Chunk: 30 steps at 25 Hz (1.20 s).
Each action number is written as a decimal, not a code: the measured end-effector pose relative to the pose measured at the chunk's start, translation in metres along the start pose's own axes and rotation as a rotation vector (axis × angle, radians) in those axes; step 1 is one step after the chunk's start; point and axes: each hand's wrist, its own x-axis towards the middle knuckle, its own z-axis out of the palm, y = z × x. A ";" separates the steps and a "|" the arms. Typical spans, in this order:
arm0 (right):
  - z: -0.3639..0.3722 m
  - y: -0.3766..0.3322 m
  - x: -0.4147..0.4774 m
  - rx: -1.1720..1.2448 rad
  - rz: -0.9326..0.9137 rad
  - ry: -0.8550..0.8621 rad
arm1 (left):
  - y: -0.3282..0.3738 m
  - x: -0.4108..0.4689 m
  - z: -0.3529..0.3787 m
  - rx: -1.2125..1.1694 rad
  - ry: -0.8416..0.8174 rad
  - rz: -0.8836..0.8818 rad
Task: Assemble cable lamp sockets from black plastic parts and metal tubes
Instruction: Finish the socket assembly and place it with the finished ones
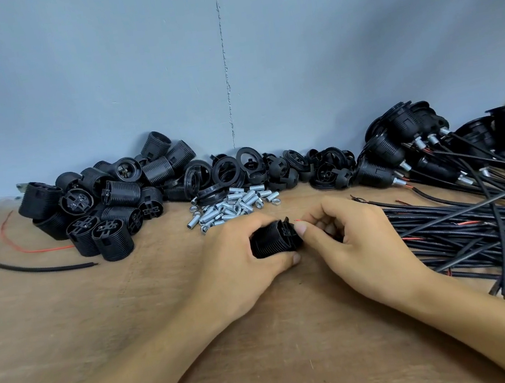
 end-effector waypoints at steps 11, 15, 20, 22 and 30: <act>0.004 0.004 0.003 -0.092 -0.045 -0.046 | 0.007 -0.002 0.002 0.048 0.009 -0.006; 0.004 0.003 0.002 -0.134 -0.098 -0.022 | 0.008 -0.002 0.002 0.065 -0.003 0.027; 0.006 0.002 0.002 -0.147 -0.114 0.002 | 0.009 -0.004 0.002 0.074 0.003 0.014; 0.006 0.001 0.002 -0.144 -0.114 -0.003 | 0.009 -0.003 0.002 0.080 0.009 -0.004; 0.004 -0.001 0.001 -0.129 -0.108 -0.039 | 0.009 -0.004 0.002 0.039 -0.016 -0.033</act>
